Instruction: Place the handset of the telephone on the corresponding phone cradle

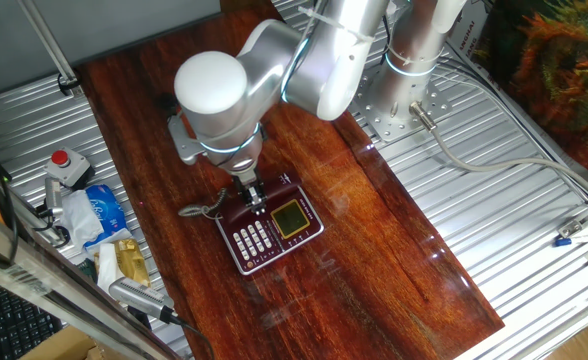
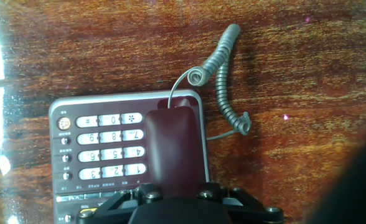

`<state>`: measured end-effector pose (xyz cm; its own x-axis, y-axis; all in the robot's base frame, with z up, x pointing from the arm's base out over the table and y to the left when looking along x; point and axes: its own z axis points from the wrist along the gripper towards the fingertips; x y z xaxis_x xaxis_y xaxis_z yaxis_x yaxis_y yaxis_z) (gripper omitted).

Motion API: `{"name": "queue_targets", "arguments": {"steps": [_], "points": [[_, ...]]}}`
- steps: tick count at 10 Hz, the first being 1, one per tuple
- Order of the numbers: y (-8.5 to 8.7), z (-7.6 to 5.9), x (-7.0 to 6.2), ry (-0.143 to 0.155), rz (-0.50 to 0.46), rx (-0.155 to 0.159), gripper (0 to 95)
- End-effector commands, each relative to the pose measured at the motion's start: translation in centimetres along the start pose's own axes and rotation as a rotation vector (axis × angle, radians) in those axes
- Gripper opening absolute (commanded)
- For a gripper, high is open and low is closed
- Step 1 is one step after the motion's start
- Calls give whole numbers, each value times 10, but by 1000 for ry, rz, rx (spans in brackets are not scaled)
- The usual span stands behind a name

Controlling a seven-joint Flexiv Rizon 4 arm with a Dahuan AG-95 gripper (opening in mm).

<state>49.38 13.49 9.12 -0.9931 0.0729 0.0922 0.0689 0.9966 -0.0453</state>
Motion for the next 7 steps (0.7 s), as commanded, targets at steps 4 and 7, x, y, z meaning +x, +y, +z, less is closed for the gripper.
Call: {"name": "queue_targets", "arguments": {"steps": [4, 7], "points": [[0, 6, -4, -30, -1, 10, 0], [0, 8, -12, -34, 3, 10, 0]]}}
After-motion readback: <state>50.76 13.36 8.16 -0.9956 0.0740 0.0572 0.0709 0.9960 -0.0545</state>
